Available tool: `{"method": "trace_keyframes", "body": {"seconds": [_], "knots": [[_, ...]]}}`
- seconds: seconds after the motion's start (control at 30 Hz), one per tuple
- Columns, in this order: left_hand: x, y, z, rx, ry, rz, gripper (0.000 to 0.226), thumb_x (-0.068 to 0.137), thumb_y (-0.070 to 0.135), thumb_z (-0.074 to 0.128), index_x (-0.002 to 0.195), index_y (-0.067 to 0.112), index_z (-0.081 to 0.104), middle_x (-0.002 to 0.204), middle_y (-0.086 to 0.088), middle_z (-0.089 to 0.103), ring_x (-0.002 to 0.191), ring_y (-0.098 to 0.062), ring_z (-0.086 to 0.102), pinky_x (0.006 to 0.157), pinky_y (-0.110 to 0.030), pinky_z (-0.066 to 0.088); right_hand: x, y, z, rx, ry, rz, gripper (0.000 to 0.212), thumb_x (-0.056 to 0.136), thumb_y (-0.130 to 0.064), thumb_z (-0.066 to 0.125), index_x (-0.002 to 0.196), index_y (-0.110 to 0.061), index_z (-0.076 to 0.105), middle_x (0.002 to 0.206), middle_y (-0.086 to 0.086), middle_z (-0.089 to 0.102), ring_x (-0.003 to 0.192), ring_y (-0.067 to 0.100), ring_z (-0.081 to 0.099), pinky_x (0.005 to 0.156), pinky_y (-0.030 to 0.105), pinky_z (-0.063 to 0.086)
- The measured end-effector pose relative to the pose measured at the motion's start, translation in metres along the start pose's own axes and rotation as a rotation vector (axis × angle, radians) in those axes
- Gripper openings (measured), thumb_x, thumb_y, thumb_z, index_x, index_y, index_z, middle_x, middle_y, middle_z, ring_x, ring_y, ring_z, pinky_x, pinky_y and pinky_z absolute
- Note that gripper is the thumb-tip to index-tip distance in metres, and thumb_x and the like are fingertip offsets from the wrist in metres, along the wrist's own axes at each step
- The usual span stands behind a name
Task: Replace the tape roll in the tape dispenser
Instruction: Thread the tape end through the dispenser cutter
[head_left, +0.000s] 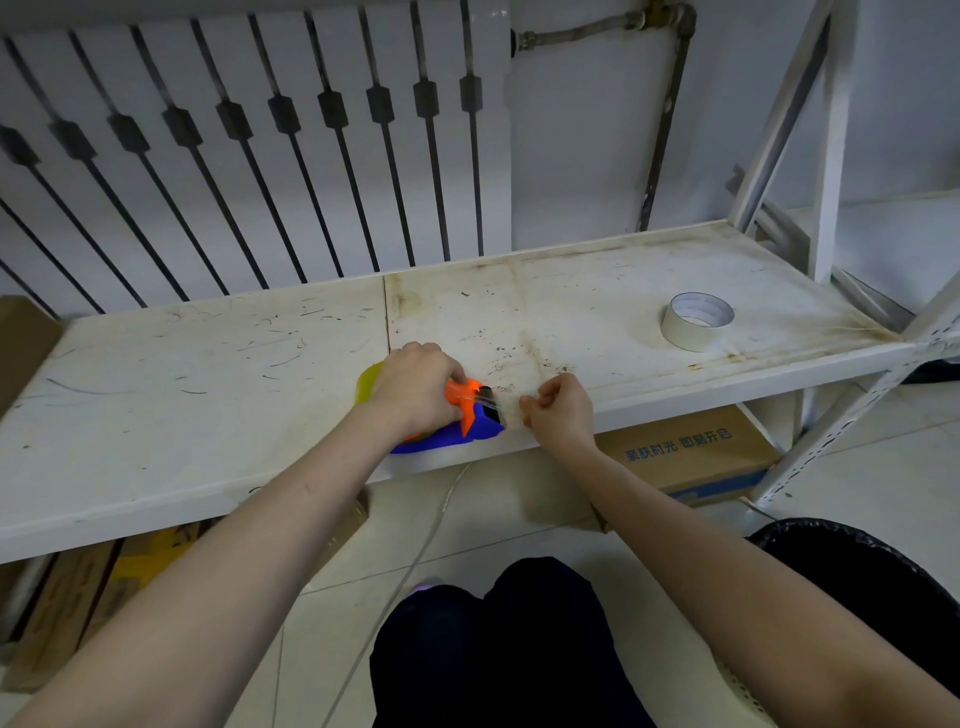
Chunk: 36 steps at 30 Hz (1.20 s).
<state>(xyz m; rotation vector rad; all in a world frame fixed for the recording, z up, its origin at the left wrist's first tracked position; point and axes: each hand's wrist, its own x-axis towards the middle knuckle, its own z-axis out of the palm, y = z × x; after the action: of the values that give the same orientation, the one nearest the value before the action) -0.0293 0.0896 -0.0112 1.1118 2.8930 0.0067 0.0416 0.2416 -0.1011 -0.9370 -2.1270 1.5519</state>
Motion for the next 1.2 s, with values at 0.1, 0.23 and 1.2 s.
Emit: {"method": "trace_keyframes", "body": {"seconds": [0.1,0.23,1.2], "knots": [[-0.004,0.001,0.006,-0.026,0.155,0.082,0.033,0.079,0.023,0.062,0.112,0.025,0.061,0.113,-0.001,0.057,0.107,-0.024,0.054,0.093,-0.037,0.041,-0.002,0.004,0.002,0.006,0.009,-0.010,0.018,0.087,-0.012,0.064,0.089,-0.014,0.046,0.081,0.004,0.054,0.083,0.029,0.063,0.063,0.024,0.046],[-0.008,-0.002,0.017,0.158,0.332,0.249,0.012,0.069,0.010,0.063,0.076,0.021,0.065,0.077,0.001,0.063,0.075,-0.025,0.062,0.081,-0.037,0.044,0.000,0.004,0.002,0.026,0.035,-0.007,0.017,0.088,-0.015,0.064,0.091,-0.015,0.047,0.081,0.001,0.053,0.085,0.031,0.065,0.073,0.035,0.053],[0.001,-0.004,0.026,0.058,0.336,0.119,0.017,0.086,0.038,0.058,0.083,0.025,0.070,0.085,0.005,0.067,0.087,-0.020,0.060,0.083,-0.033,0.037,0.024,-0.021,-0.020,-0.010,-0.058,0.028,0.014,0.088,-0.011,0.061,0.091,-0.008,0.048,0.073,0.007,0.058,0.050,0.007,0.055,0.050,0.019,0.043]]}}
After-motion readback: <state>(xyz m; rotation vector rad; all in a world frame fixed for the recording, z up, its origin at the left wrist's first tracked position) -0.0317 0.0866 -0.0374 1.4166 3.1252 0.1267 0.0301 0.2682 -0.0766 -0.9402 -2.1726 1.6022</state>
